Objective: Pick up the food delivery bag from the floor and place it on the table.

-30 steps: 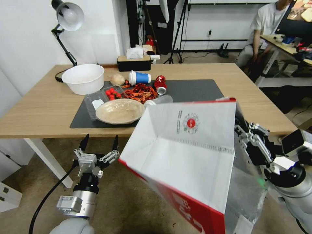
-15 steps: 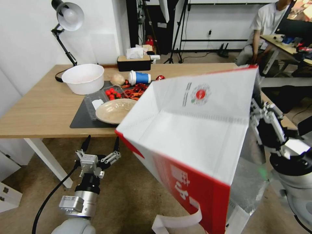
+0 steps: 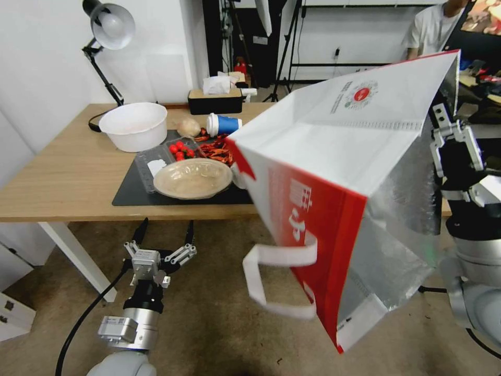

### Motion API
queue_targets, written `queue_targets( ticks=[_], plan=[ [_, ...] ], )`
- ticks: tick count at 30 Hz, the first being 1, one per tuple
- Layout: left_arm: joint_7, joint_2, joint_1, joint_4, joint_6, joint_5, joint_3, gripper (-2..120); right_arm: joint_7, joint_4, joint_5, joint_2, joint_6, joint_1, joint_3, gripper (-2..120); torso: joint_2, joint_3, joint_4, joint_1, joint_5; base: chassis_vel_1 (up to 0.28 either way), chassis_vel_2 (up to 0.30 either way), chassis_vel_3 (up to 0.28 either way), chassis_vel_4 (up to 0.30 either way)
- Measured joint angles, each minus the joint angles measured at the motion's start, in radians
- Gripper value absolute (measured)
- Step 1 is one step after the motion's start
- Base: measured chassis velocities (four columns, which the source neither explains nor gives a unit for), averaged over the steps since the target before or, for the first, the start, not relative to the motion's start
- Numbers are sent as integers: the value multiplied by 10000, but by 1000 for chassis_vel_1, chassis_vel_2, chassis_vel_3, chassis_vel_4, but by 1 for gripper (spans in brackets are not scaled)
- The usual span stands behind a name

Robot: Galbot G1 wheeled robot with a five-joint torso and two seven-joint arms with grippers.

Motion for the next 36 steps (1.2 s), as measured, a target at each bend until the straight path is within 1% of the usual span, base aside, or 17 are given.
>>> queue_targets(
  ticks=[2,4,5,7,8,11,12,15,17,20,28,36],
  plan=[
    [6,-3,6,1,0,24,9,100,186,-31,112,-32,-8,133,6,0,0,0,0,0,0,0,0,0,0],
    [20,-25,14,2,-1,69,29,100,835,-115,412,-137,-32,522,-5,0,-1,-1,-1,-1,0,0,0,0,0],
    [20,-25,14,2,-1,69,29,100,835,-115,412,-137,-32,522,-5,0,-1,-1,-1,-1,0,0,0,0,0],
    [36,-36,17,3,-1,104,47,100,1463,-260,682,-258,-42,947,-65,0,-2,-1,0,-1,0,0,0,0,0],
    [36,-36,17,3,-1,104,47,100,1463,-260,682,-258,-42,947,-65,0,-2,-1,0,-1,0,0,0,0,0],
    [46,-47,46,1,-4,174,80,100,2185,-486,1125,-409,-126,1516,-105,0,-3,-2,0,-1,1,0,0,0,0],
    [46,-47,46,1,-4,174,80,100,2185,-486,1125,-409,-126,1516,-105,0,-3,-2,0,-1,1,0,0,0,0],
    [50,-71,74,-1,-20,261,120,100,2752,-726,1368,-541,-305,2004,-180,0,-4,-3,1,-2,0,0,0,0,0],
    [36,-83,80,-3,-23,296,133,100,2884,-780,1377,-566,-376,2100,-207,0,-4,-2,0,-2,1,0,0,0,0],
    [-52,-165,86,-5,-48,419,146,100,3516,-934,1488,-592,-559,2489,-417,0,-5,-3,0,-2,0,0,0,0,0],
    [-56,-174,106,-42,-68,473,136,100,4108,-1493,1588,-458,-541,3218,-910,0,-5,-3,0,-3,-1,0,0,0,0],
    [-57,-173,123,-43,-78,483,133,100,4360,-2434,1555,-481,-456,3527,-910,0,-6,-3,0,-2,1,0,0,0,0]
  ],
)
